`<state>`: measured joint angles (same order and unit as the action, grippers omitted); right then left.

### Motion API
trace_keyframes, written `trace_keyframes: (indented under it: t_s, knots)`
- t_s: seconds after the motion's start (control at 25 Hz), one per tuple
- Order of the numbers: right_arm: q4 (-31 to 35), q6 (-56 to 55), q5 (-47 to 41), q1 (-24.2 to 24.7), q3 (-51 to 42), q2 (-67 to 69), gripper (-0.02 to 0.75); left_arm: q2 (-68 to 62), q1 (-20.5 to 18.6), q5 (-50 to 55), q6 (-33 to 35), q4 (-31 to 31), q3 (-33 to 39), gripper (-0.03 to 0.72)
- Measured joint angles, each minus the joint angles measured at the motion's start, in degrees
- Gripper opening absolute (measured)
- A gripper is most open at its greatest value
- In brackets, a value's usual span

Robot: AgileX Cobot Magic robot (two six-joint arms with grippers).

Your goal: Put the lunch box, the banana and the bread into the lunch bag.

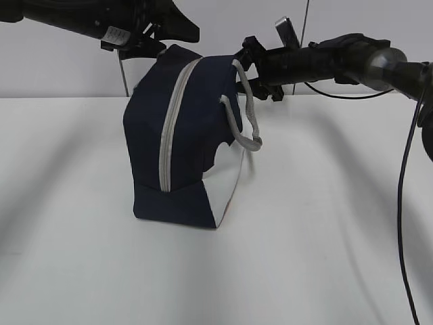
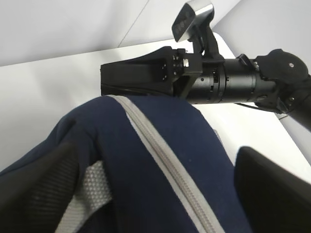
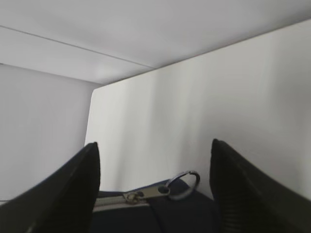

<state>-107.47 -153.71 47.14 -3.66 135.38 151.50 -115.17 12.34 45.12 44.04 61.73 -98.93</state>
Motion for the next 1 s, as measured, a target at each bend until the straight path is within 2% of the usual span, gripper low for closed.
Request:
trace_keyframes:
  t_s: [0.2,0.48,0.72,0.84,1.0]
  knots:
    - [-0.1,2.4,-3.4,0.0,3.5,0.0,0.522,0.0,-0.7,-0.2,-0.2,0.0,0.0,0.591]
    - [-0.1,3.0,-2.4,0.1,9.7,0.0,0.523,0.0,-1.0,-0.2,-0.3,-0.2,0.0,0.579]
    - [-0.1,3.2,1.2,0.1,10.8,0.0,0.523,0.0,-1.0,-0.7,-0.4,-5.8,0.0,0.578]
    - [-0.3,3.2,6.2,0.9,8.4,-2.2,0.515,0.0,-1.0,-0.6,-0.4,-7.7,0.0,0.578]
    - [-0.3,3.6,7.1,2.0,-0.1,-9.3,0.498,0.0,-1.5,-0.3,-1.0,-8.1,0.0,0.578]
